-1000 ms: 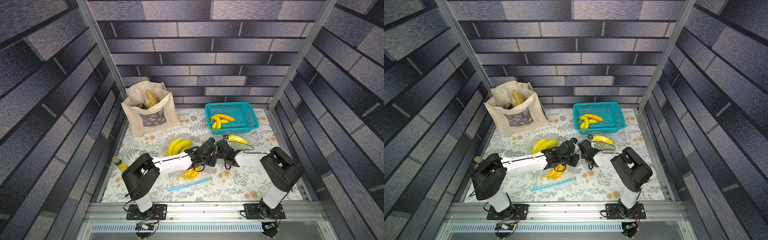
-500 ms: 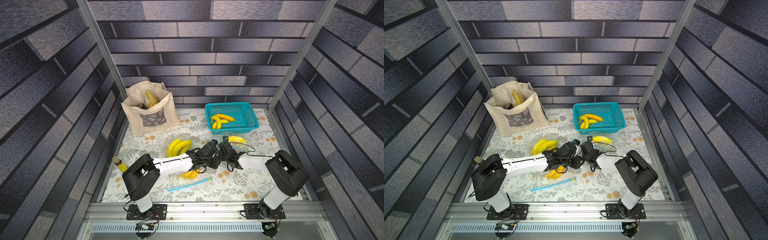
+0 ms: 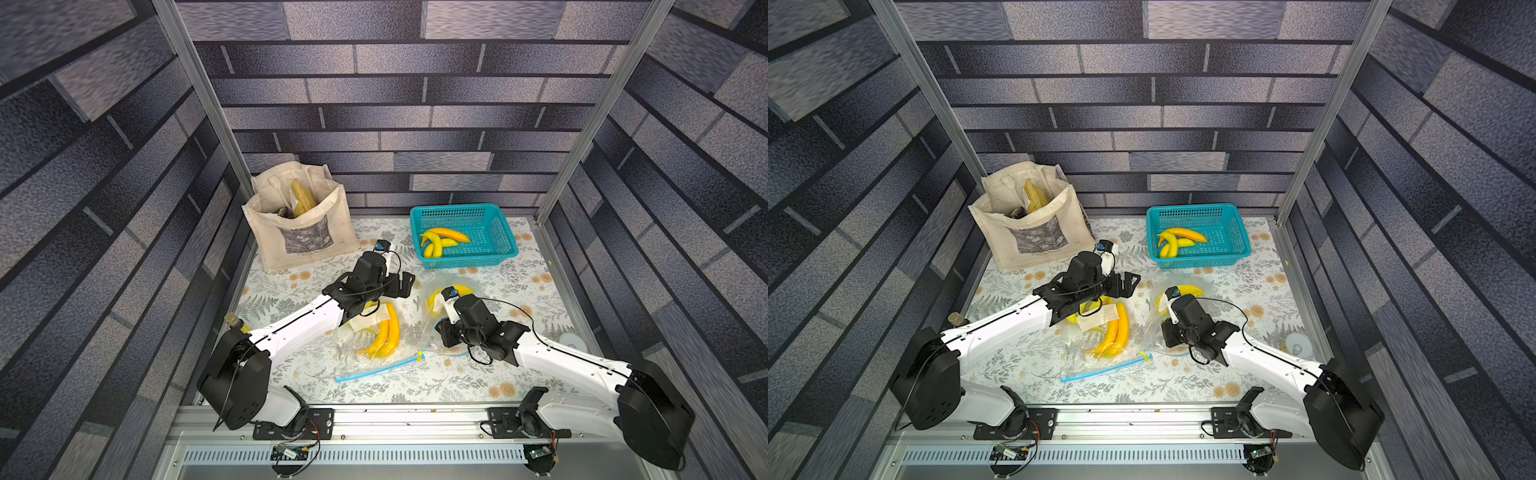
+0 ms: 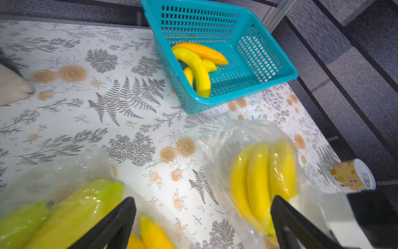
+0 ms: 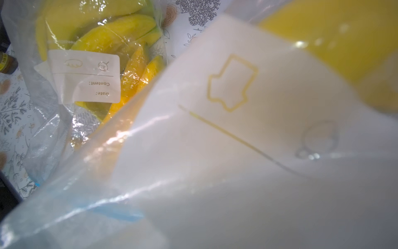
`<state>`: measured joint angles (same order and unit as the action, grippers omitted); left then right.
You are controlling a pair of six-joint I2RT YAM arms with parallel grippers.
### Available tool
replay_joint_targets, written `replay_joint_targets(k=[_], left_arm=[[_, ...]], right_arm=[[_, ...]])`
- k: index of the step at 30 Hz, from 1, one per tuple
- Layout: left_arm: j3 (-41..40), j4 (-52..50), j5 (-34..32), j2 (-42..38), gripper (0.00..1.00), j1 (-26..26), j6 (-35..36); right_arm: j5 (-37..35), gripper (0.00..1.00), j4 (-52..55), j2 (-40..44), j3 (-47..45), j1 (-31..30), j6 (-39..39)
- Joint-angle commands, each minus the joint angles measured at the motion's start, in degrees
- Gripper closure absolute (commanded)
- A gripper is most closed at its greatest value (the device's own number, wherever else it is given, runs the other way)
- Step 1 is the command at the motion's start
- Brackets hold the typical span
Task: Open the zip-top bag and take out the banana
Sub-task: Pick up the banana from the zipper food storage bag.
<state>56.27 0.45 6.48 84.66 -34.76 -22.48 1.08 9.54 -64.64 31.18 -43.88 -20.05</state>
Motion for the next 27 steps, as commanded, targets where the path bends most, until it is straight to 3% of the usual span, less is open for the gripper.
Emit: replay_joint_targets(k=[1, 5, 12, 20, 25, 27], left_arm=[[4.6, -1.3, 11.0, 7.5, 0.0, 1.4, 3.3], [5.3, 7.5, 23.9, 15.6, 0.0, 2.6, -1.4], [4.1, 16.9, 29.1, 20.8, 0.04, 0.7, -7.1], [2.8, 25.5, 33.5, 22.6, 0.11, 0.2, -13.1], [2.6, 26.3, 34.6, 23.9, 0.32, -0.6, -14.9], [2.7, 26.7, 35.2, 25.0, 0.27, -0.7, -16.0]], right_arm=[[6.7, 0.93, 5.4, 4.5, -3.1, -0.2, 0.7], [8.6, 0.92, 7.9, 13.3, -6.2, -0.2, 2.4], [11.4, 0.91, 8.7, 27.1, -10.4, -0.2, 3.2], [10.1, 0.92, 8.7, 23.1, -9.4, -0.2, 3.5], [6.3, 0.91, 7.7, 23.5, -9.0, -0.2, 3.9], [4.5, 0.91, 8.5, 24.4, -8.5, -0.2, 4.2]])
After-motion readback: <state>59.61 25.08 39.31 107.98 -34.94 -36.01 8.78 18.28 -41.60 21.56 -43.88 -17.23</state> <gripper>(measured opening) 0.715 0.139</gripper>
